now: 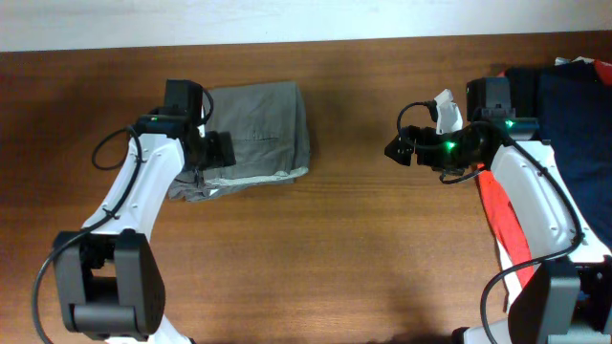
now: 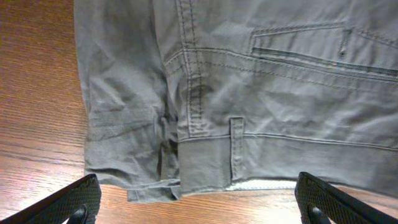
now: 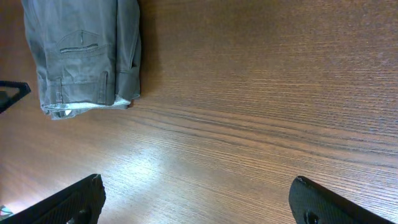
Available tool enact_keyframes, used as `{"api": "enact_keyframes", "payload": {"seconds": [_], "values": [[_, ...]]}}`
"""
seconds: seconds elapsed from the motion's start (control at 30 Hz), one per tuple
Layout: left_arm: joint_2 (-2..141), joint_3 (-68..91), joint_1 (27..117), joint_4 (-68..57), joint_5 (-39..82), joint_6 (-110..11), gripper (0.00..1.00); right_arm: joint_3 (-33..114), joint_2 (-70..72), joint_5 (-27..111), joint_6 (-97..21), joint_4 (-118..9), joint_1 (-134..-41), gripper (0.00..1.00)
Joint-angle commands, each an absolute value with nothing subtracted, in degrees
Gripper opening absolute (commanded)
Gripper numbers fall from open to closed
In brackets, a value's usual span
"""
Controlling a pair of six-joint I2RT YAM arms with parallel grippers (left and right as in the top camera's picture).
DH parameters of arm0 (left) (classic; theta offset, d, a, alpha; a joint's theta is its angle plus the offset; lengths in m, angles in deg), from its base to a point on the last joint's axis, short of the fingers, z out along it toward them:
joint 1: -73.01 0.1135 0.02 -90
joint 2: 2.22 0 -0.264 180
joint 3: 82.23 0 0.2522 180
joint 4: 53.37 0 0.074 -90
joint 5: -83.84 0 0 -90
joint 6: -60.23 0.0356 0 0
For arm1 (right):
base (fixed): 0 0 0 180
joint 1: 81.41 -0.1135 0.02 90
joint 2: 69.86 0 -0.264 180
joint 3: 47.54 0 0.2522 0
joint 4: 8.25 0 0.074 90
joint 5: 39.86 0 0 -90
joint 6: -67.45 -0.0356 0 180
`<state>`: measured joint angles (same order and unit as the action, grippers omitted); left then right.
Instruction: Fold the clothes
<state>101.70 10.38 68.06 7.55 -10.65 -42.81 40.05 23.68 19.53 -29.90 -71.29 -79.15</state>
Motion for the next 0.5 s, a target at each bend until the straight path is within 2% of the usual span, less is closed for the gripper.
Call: {"api": "enact_keyframes", "payload": {"seconds": [0.0, 0.13, 0.17, 0.2, 0.23, 0.33, 0.47], "values": [[105.08, 9.33, 68.41, 5.1, -11.5, -41.98, 0.99, 40.29, 23.51, 20.03, -29.68, -71.14, -79.08, 0.98], [110.99, 9.35, 68.48, 1.32, -5.64, -42.13, 0.89, 40.29, 23.51, 20.03, -29.68, -71.14, -79.08, 0.98], [112.28, 9.35, 68.48, 1.1, -5.36, -42.13, 0.84, 40.29, 23.51, 20.03, -29.68, -71.14, -79.08, 0.98], [113.57, 9.33, 68.46, 0.91, -3.74, -42.13, 0.75, 40.29, 23.51, 20.03, -29.66, -71.14, -79.08, 0.98], [114.13, 9.35, 68.59, 0.86, -2.26, -42.26, 0.4, 40.29, 23.51, 20.03, -29.68, -71.14, -79.08, 0.98], [113.15, 10.49, 68.59, 1.5, -2.28, -42.31, 0.1, 40.29, 23.51, 20.03, -29.68, -71.14, -79.08, 0.98], [106.96, 12.9, 68.59, 3.42, -2.5, -42.31, 0.05, 40.29, 23.51, 20.03, -29.68, -71.14, -79.08, 0.98]]}}
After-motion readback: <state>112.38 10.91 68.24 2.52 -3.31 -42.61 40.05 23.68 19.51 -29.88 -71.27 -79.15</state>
